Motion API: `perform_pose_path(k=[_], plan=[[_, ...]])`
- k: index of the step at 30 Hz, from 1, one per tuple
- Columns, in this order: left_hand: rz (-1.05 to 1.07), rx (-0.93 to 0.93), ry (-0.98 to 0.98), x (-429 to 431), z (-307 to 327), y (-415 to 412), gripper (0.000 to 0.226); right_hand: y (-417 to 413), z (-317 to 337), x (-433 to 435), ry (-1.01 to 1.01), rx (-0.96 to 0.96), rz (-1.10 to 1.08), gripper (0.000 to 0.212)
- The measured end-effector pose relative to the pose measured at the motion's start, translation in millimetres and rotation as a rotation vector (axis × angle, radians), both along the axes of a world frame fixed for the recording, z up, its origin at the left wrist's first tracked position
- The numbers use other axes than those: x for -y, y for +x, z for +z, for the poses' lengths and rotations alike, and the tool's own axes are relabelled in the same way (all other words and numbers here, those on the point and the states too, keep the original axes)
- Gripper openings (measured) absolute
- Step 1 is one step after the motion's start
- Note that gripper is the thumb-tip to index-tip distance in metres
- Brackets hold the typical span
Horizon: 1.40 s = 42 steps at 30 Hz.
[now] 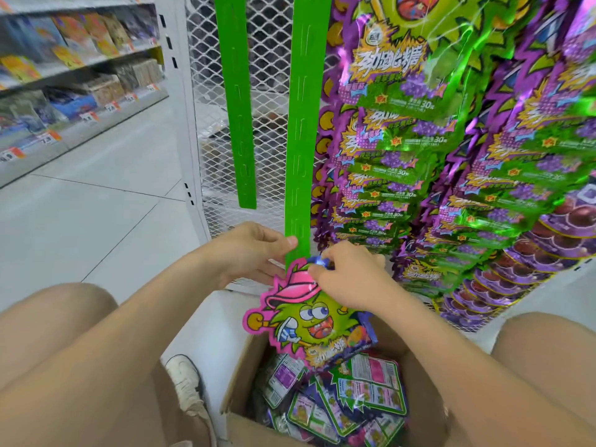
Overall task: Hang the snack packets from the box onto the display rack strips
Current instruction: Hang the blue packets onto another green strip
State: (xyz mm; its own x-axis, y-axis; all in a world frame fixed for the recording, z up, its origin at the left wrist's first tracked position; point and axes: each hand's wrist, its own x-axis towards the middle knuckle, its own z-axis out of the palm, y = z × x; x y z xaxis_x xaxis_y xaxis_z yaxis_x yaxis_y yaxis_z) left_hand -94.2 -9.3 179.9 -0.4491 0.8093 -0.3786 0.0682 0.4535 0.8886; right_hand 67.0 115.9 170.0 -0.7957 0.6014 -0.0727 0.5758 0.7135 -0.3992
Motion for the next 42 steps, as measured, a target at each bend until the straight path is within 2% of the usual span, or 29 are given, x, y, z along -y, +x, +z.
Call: perform_pose_path(k=[2,6,8,11,13,15,17,22,26,31,37,42], plan=[[-0.009,0.002,0.004,-0.4,-1.5,0.6,0.038,6.4,0.9,-3.0,-0.026,-0.052,0.025,0.041],[-0.003,0.052,0.035,-3.8,-3.2,2.8,0.038,16.3,7.4,-14.5,-0.061,-0.292,0.093,0.038],[0.017,-0.018,0.022,-6.3,-3.3,2.6,0.031,20.8,7.2,-18.4,-0.051,-0.326,0.107,0.034],[0.058,-0.054,0.025,-8.8,-2.7,2.1,0.025,27.4,-0.7,-24.7,-0.043,-0.298,0.143,0.031],[0.101,0.04,0.05,-10.2,0.2,4.9,0.02,29.8,-4.2,-27.8,-0.027,-0.296,0.181,0.028],[0.143,0.146,0.07,-12.0,4.6,9.9,0.024,30.9,-3.7,-29.9,-0.022,-0.316,0.181,0.025],[0.171,0.173,0.077,-14.2,9.5,14.9,0.026,31.4,-3.2,-30.8,-0.022,-0.341,0.157,0.024],[0.121,0.085,0.048,-17.1,11.7,20.8,0.035,31.1,-4.6,-27.0,0.004,-0.353,0.1,0.018],[0.078,0.026,0.044,-20.1,7.1,20.1,0.046,25.0,-1.0,-22.1,0.045,-0.377,0.057,0.023],[0.046,0.049,0.071,-22.1,1.3,17.4,0.053,19.5,-3.2,-21.3,-0.026,-0.352,-0.041,0.039],[-0.015,0.071,0.079,-18.4,0.2,17.4,0.05,18.0,-4.7,-23.9,-0.134,-0.262,-0.095,0.036],[0.015,0.113,0.078,-17.5,0.1,19.2,0.052,19.6,-5.1,-19.3,-0.052,-0.261,-0.04,0.037]])
